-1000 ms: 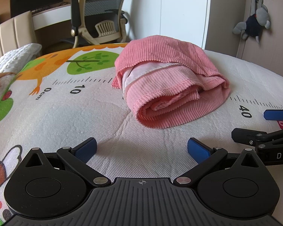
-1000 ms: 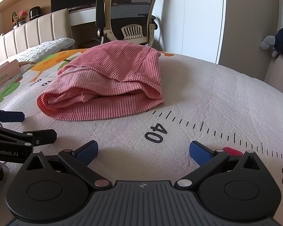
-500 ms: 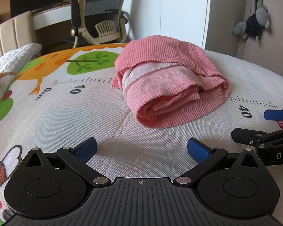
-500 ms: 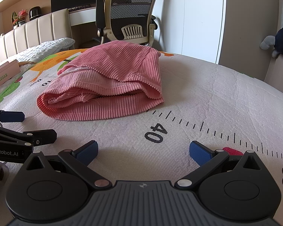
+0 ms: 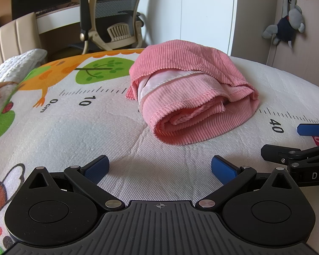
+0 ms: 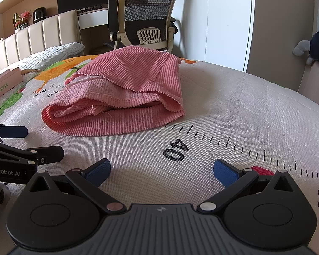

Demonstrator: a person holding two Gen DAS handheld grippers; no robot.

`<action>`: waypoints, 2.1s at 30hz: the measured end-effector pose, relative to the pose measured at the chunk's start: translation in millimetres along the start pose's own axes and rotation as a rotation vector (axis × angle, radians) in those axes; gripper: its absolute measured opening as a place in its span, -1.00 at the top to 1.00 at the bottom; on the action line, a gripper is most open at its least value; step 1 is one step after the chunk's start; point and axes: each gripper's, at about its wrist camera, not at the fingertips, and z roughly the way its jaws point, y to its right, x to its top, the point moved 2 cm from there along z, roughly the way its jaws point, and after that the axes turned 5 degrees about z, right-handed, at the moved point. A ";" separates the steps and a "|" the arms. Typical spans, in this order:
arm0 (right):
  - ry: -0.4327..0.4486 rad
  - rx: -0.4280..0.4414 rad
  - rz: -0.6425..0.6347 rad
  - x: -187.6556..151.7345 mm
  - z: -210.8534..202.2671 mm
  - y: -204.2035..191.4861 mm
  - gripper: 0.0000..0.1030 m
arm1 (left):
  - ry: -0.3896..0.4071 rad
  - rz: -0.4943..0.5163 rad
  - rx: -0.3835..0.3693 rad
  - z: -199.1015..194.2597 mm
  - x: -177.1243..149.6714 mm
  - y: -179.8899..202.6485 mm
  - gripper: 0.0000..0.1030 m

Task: Fold clothes

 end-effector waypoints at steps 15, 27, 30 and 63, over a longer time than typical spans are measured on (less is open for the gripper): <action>-0.001 -0.001 -0.001 0.3 -0.4 0.6 -1.00 | 0.001 -0.001 -0.006 0.2 0.5 -0.6 -1.00; -0.002 -0.014 0.000 -0.5 -0.3 -1.3 -1.00 | -0.004 0.007 -0.010 0.1 1.1 -0.5 -1.00; -0.001 -0.014 0.000 -0.5 0.1 -0.9 -1.00 | -0.004 0.009 -0.012 0.2 1.0 -0.7 -1.00; 0.002 -0.008 -0.009 0.3 2.5 -0.4 -1.00 | -0.010 -0.006 -0.013 -3.0 -1.6 -4.6 -1.00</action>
